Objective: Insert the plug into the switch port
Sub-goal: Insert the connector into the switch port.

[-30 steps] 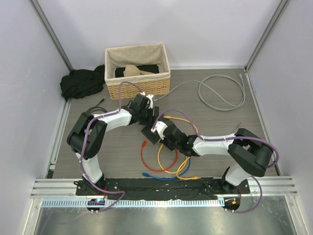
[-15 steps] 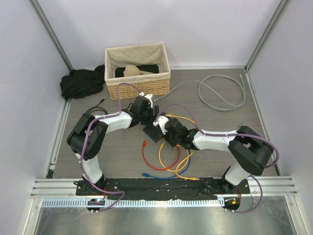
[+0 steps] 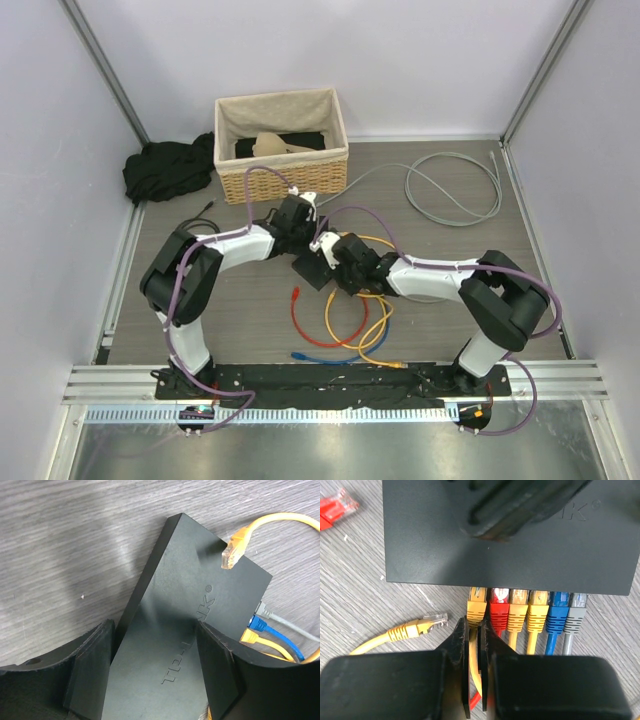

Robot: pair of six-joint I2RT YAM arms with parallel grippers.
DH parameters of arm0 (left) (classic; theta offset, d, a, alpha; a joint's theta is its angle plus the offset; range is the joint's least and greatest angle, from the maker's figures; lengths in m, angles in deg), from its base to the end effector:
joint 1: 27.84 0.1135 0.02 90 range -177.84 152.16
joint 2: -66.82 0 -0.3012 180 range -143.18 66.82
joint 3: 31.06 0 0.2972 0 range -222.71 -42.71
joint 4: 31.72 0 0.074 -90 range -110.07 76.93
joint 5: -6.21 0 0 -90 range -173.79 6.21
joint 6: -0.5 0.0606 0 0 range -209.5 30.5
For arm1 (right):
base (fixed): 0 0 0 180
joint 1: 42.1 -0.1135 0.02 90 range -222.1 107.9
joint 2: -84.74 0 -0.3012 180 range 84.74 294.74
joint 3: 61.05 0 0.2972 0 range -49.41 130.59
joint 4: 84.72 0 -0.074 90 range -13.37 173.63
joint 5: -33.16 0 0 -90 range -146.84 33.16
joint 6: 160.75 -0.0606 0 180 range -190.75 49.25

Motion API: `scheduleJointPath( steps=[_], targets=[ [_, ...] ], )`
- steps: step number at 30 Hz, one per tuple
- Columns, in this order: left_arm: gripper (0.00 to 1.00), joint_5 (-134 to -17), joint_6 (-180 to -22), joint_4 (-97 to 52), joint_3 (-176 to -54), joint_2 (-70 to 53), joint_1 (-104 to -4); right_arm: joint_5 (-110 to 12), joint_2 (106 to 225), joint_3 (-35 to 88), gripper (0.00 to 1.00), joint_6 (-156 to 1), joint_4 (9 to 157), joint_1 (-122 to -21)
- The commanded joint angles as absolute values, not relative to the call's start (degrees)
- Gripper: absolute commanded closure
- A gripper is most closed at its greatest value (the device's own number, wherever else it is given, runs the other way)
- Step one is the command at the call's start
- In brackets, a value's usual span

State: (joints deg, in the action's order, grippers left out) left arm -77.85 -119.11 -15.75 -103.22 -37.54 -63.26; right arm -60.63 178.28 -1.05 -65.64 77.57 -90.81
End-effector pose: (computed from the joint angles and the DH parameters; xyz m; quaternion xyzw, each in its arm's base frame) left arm 0.3515 -0.2577 0.1469 0.0657 0.9307 -0.2324 0.2746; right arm 0.2475 0.2757 0.1450 -0.4169 0.8457 0.0942 0.3194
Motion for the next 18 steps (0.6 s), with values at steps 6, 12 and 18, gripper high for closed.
scheduleJointPath(
  steps=[6, 12, 18],
  targets=[
    [0.24, -72.53, -115.61, 4.71, -114.42, -44.63, -62.92, -60.18, 175.01, -3.96, 0.84, -73.64, 94.54, -90.35],
    [0.13, -77.97, -113.67, 8.31, -116.88, -39.63, -57.55, -62.2, 170.0, -7.74, 0.69, -74.53, 89.88, -90.26],
    [0.08, -81.94, -112.7, 12.1, -117.51, -33.74, -51.49, -61.5, 162.81, -10.02, 0.5, -76.19, 86.71, -90.26]
  ],
)
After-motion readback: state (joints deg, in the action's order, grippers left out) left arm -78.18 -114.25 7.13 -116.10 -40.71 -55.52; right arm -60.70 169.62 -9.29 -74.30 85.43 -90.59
